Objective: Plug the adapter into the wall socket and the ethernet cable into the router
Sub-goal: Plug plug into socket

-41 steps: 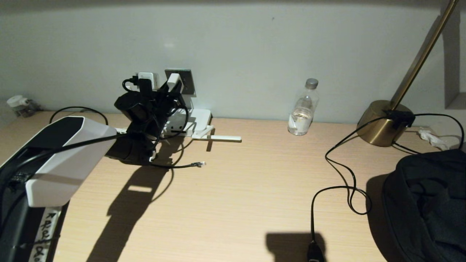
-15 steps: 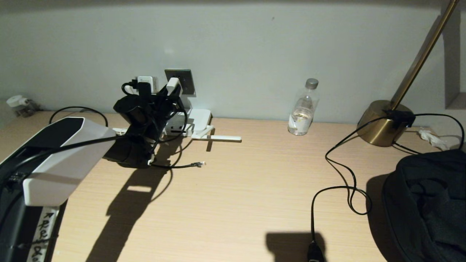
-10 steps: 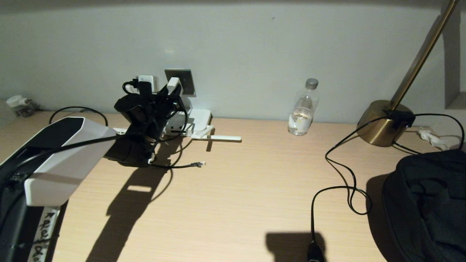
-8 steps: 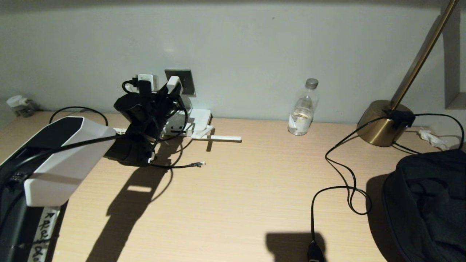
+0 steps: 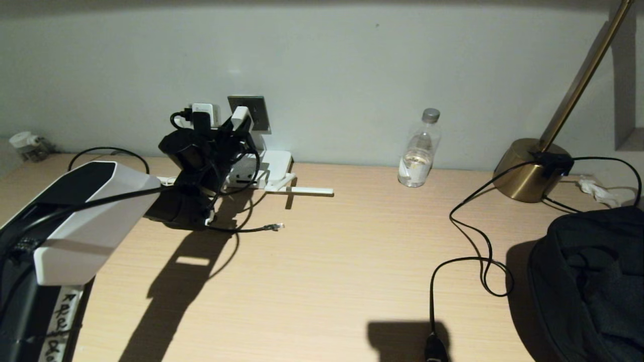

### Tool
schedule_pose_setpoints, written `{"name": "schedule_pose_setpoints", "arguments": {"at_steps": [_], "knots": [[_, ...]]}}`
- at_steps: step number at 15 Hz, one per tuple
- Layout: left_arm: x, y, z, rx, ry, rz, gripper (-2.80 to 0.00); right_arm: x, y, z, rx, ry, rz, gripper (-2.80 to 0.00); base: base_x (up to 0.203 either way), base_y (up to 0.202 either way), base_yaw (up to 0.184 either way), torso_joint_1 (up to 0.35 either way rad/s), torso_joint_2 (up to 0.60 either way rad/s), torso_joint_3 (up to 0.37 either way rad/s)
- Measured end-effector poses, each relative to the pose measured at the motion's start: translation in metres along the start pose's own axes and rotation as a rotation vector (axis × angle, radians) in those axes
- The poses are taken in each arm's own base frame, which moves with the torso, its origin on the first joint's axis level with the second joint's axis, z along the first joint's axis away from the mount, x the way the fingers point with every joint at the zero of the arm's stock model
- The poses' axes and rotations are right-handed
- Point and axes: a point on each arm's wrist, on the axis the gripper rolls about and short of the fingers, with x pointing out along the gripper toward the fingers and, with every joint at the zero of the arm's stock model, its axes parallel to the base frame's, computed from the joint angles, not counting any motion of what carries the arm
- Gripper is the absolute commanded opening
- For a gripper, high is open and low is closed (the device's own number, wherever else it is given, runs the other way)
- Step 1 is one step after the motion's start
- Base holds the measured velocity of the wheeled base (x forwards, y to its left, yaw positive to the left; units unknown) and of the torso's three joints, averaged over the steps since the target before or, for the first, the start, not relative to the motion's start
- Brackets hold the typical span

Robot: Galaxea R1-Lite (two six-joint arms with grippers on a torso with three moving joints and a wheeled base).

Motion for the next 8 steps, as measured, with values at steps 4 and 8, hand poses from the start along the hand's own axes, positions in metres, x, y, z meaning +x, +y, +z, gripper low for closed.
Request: {"name": "schedule_pose_setpoints", "arguments": {"at_steps": [4,8], "knots": [[-0.0008,0.0029,-0.0014,0.003,0.006,0.006,-2.80,0.0000,0.0000,0.0000,0.000,0.000,0.000,-2.80,0.000,0.000,0.000,0.000,0.00,0.000],[-0.0008,0.0058,-0.0014,0.006,0.005,0.011,-2.80,0.0000,0.0000,0.0000,0.000,0.000,0.000,-2.80,0.000,0.000,0.000,0.000,0.00,0.000]]}}
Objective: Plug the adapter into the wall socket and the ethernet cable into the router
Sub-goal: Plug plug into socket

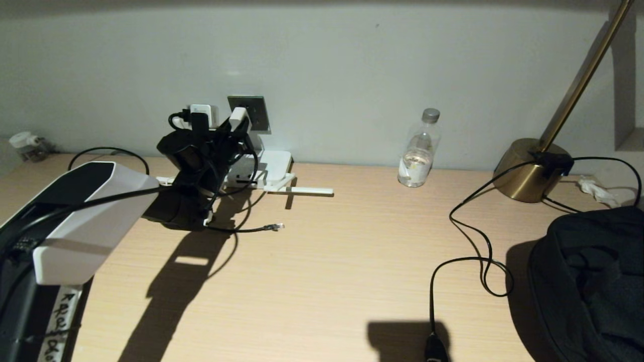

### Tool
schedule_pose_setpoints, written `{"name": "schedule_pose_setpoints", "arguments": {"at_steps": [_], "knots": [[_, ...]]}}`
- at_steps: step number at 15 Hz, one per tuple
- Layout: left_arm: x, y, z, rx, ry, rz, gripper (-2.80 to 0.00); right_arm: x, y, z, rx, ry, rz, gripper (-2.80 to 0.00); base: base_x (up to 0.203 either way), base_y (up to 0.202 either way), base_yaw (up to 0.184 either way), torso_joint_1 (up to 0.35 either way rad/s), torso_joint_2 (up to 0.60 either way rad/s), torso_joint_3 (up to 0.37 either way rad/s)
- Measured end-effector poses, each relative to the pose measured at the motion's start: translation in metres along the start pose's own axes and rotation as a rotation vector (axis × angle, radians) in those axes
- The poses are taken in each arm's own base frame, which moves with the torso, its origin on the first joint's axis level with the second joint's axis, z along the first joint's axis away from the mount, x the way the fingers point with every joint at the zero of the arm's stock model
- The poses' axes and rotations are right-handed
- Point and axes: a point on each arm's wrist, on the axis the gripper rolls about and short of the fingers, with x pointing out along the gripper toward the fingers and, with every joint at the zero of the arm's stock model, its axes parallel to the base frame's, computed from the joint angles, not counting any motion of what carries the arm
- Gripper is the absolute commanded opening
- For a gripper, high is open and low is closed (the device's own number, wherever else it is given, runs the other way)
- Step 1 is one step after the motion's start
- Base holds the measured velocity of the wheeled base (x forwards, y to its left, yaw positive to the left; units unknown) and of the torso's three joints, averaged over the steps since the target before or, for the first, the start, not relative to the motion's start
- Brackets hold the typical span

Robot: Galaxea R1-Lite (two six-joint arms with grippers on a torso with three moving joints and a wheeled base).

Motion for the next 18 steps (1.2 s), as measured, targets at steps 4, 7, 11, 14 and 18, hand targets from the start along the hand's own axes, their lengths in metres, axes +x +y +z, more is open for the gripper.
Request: {"name": "schedule_pose_setpoints", "arguments": {"at_steps": [4,7,11,14,18], "knots": [[0.0003,0.0000,0.0005,0.000,-0.002,-0.001,-2.80,0.0000,0.0000,0.0000,0.000,0.000,0.000,-2.80,0.000,0.000,0.000,0.000,0.00,0.000],[0.0006,-0.0002,0.0008,0.000,-0.003,-0.004,-2.80,0.0000,0.0000,0.0000,0.000,0.000,0.000,-2.80,0.000,0.000,0.000,0.000,0.00,0.000],[0.0011,-0.0007,0.0014,0.000,-0.004,-0.007,-2.80,0.0000,0.0000,0.0000,0.000,0.000,0.000,-2.80,0.000,0.000,0.000,0.000,0.00,0.000],[0.0014,-0.0007,0.0012,-0.001,-0.001,-0.008,-2.80,0.0000,0.0000,0.0000,0.000,0.000,0.000,-2.80,0.000,0.000,0.000,0.000,0.00,0.000],[0.0014,-0.0007,0.0013,0.000,-0.001,-0.008,-2.80,0.0000,0.0000,0.0000,0.000,0.000,0.000,-2.80,0.000,0.000,0.000,0.000,0.00,0.000]]}}
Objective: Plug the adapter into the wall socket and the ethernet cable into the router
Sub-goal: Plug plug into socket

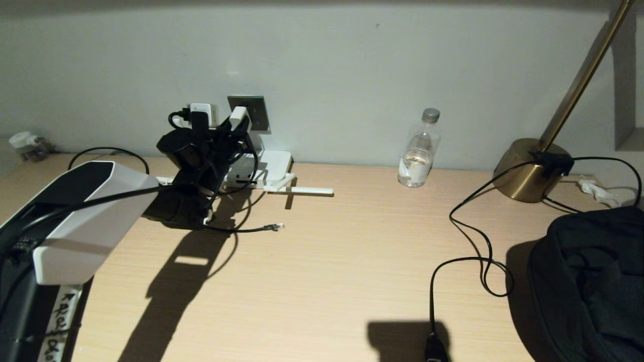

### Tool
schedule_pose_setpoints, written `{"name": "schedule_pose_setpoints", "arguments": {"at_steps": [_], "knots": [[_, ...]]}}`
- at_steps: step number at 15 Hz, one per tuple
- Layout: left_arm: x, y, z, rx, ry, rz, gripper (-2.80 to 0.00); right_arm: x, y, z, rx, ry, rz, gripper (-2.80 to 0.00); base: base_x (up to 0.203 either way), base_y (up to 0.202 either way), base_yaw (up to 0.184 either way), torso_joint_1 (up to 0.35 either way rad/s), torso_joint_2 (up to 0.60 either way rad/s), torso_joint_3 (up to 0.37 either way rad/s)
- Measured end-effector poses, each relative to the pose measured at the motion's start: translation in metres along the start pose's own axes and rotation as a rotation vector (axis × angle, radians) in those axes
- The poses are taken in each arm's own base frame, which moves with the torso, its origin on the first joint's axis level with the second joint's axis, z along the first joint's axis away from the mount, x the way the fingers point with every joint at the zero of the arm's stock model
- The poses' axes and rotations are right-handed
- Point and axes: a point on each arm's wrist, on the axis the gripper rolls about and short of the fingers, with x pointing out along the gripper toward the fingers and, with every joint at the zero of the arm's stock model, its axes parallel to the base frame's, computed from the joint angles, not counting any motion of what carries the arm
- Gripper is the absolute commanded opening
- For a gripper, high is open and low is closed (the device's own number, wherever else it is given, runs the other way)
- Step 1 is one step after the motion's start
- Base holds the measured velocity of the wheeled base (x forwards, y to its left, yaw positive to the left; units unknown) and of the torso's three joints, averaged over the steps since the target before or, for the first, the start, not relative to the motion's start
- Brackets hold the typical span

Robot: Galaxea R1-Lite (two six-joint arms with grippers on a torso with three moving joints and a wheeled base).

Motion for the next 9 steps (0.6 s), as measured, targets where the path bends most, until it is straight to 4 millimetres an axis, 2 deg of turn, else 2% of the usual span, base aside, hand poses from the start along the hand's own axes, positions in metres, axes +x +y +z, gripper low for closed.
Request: {"name": "schedule_pose_setpoints", "arguments": {"at_steps": [9], "knots": [[0.0006,0.0002,0.0043,0.000,-0.008,-0.001,-2.80,0.0000,0.0000,0.0000,0.000,0.000,0.000,-2.80,0.000,0.000,0.000,0.000,0.00,0.000]]}}
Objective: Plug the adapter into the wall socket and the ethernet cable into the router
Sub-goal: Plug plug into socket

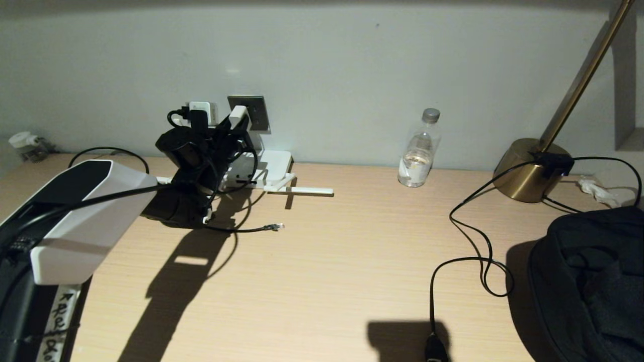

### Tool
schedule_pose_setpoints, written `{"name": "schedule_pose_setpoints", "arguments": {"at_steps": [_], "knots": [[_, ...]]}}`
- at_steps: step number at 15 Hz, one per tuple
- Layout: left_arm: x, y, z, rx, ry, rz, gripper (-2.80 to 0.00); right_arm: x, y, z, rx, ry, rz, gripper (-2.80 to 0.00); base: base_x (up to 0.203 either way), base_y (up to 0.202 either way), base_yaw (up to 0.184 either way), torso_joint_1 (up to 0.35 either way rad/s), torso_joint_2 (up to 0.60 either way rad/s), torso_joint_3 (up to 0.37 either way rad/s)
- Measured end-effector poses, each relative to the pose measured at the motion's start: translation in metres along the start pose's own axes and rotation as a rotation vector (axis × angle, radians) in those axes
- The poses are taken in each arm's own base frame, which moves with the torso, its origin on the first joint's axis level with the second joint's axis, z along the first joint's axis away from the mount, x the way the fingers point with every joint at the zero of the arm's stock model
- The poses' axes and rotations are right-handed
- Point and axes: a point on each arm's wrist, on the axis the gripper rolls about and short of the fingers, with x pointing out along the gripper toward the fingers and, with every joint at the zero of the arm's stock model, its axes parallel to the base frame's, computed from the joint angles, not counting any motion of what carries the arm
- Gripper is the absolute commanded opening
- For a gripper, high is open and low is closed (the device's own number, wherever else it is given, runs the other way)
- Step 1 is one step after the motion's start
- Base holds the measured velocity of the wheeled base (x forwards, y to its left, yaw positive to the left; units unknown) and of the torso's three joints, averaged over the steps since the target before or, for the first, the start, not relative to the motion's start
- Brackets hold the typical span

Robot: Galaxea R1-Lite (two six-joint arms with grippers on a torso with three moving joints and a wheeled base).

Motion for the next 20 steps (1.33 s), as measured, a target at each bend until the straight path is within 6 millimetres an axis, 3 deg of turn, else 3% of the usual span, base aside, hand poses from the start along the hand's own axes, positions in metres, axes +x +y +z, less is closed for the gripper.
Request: {"name": "schedule_pose_setpoints", "arguments": {"at_steps": [20], "knots": [[0.0085,-0.0007,0.0071,-0.002,0.009,-0.003,-2.80,0.0000,0.0000,0.0000,0.000,0.000,0.000,-2.80,0.000,0.000,0.000,0.000,0.00,0.000]]}}
